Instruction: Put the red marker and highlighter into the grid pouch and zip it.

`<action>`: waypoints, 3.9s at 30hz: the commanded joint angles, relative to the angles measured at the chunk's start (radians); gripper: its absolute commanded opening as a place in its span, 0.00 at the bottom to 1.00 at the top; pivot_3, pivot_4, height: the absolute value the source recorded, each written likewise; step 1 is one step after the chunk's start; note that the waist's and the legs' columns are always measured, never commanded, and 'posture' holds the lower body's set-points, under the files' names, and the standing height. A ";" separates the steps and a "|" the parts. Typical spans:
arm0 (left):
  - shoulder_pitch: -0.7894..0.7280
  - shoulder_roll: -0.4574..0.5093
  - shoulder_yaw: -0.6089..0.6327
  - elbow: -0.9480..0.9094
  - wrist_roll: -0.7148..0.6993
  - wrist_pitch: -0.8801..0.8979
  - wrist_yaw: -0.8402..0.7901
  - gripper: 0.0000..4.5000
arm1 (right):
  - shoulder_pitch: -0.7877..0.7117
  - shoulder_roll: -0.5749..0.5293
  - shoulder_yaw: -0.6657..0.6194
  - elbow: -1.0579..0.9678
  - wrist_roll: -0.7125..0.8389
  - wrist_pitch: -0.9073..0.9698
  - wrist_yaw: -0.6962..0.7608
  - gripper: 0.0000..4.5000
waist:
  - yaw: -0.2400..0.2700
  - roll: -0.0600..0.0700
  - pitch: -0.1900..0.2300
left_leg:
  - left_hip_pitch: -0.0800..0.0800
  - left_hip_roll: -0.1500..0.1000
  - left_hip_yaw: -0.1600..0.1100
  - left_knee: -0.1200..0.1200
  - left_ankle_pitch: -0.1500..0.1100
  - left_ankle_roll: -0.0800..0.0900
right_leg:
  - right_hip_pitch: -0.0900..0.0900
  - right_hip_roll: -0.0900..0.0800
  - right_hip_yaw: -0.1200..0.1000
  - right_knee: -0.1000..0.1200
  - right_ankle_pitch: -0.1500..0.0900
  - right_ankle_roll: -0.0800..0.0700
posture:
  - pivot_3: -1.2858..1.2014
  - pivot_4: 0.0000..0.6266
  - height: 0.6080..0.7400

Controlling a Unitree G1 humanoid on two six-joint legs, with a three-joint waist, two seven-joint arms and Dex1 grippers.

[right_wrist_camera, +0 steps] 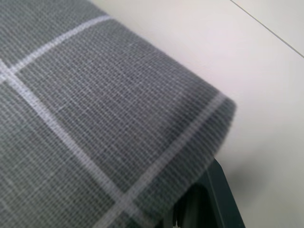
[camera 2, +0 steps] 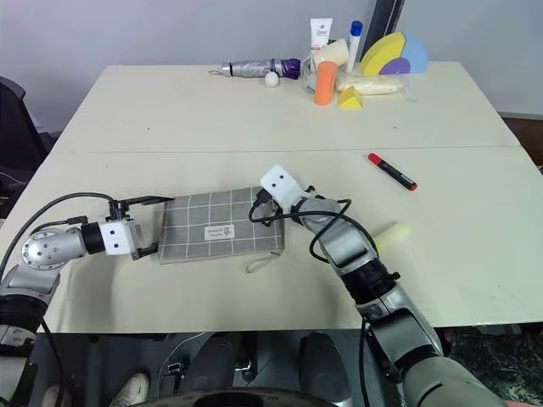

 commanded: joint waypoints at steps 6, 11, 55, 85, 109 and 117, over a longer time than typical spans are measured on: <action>0.084 -0.003 -0.055 -0.096 -0.015 0.017 -0.042 1.00 | -0.042 0.010 -0.006 0.076 -0.034 -0.028 0.035 0.00 | -0.002 0.000 0.000 | 0.000 0.000 0.000 0.002 -0.001 0.001 | 0.001 0.000 0.000 0.000 0.000 0.000 | 0.52 0.24 1.00; 0.122 -0.008 -0.059 -0.158 -0.014 0.035 -0.034 1.00 | -0.046 0.025 -0.015 0.095 -0.038 -0.025 0.037 0.00 | -0.003 0.000 0.000 | 0.000 0.000 0.000 0.002 -0.001 0.001 | 0.001 0.000 0.000 0.000 0.000 0.000 | 0.52 0.24 1.00; 0.016 -0.495 -0.099 -0.562 -0.131 0.834 0.346 0.00 | 0.157 -0.161 -0.476 -0.250 0.189 0.007 0.063 0.88 | 0.005 0.000 -0.001 | -0.003 0.001 -0.001 0.004 -0.001 0.002 | 0.001 0.001 0.000 0.000 0.000 0.000 | 0.52 0.24 1.00; -0.029 -0.577 -0.129 -0.553 -0.115 0.894 0.367 0.00 | 0.130 -0.186 -0.251 -0.320 0.162 -0.013 0.101 0.01 | 0.008 0.000 -0.001 | -0.002 0.001 -0.002 0.004 -0.001 0.001 | 0.001 0.002 0.000 -0.001 0.000 0.000 | 0.52 0.24 1.00; -0.123 -0.696 -0.170 -0.384 -0.027 0.856 0.428 0.00 | 0.097 -0.272 -0.009 -0.618 0.158 0.103 0.284 0.01 | 0.011 -0.002 0.000 | -0.002 0.001 -0.003 0.006 -0.001 0.002 | 0.002 0.001 -0.001 -0.002 0.000 0.000 | 0.52 0.24 1.00; -0.145 -0.723 -0.151 -0.355 -0.032 0.845 0.448 0.00 | 0.105 -0.297 -0.099 -0.625 0.198 0.158 0.290 0.13 | 0.010 -0.002 0.000 | -0.003 0.001 -0.003 0.006 -0.001 0.002 | 0.002 0.001 -0.001 -0.002 0.000 0.000 | 0.52 0.24 1.00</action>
